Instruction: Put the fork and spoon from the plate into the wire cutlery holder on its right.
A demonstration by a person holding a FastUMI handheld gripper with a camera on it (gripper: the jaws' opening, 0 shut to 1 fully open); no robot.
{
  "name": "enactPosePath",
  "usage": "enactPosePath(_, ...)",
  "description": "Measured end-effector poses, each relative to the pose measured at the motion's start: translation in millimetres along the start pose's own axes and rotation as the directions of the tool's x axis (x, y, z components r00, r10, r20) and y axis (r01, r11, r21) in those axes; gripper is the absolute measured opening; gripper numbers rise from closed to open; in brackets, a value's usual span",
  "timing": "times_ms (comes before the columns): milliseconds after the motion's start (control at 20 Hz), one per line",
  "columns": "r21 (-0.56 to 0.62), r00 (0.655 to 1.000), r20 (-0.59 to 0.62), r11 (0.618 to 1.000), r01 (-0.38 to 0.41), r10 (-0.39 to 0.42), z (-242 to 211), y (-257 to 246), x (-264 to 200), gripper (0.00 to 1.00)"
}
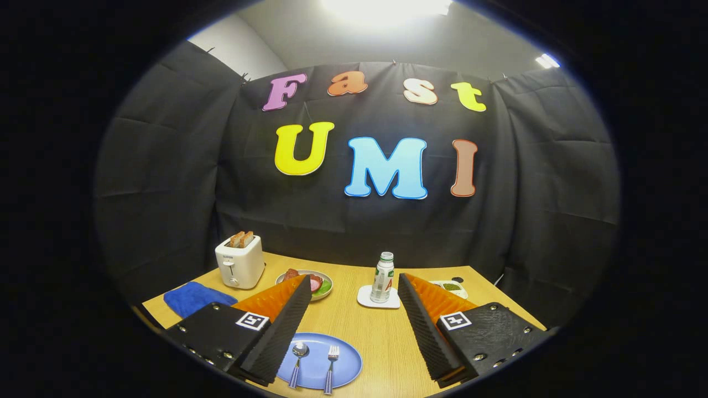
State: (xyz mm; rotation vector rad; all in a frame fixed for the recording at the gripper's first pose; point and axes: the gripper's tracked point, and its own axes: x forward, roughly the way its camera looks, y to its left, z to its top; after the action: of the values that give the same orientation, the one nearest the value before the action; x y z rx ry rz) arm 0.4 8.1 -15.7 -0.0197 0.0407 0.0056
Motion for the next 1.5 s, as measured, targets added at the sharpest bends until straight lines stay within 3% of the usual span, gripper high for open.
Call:
enactPosePath(400, -0.025, 0.991, -0.133, 0.999, -0.026, 0.023, -41, 14, 5, 0.97)
enactPosePath(750, -0.054, 0.948, -0.316, 0.997, -0.062, 0.042, -94, 28, 8, 0.97)
enactPosePath(950, -0.064, 0.908, -0.417, 0.994, -0.083, 0.049, -123, 33, 7, 0.97)
enactPosePath(1500, -0.088, 0.757, -0.651, 0.985, -0.146, 0.053, -197, 36, -1, 0.97)
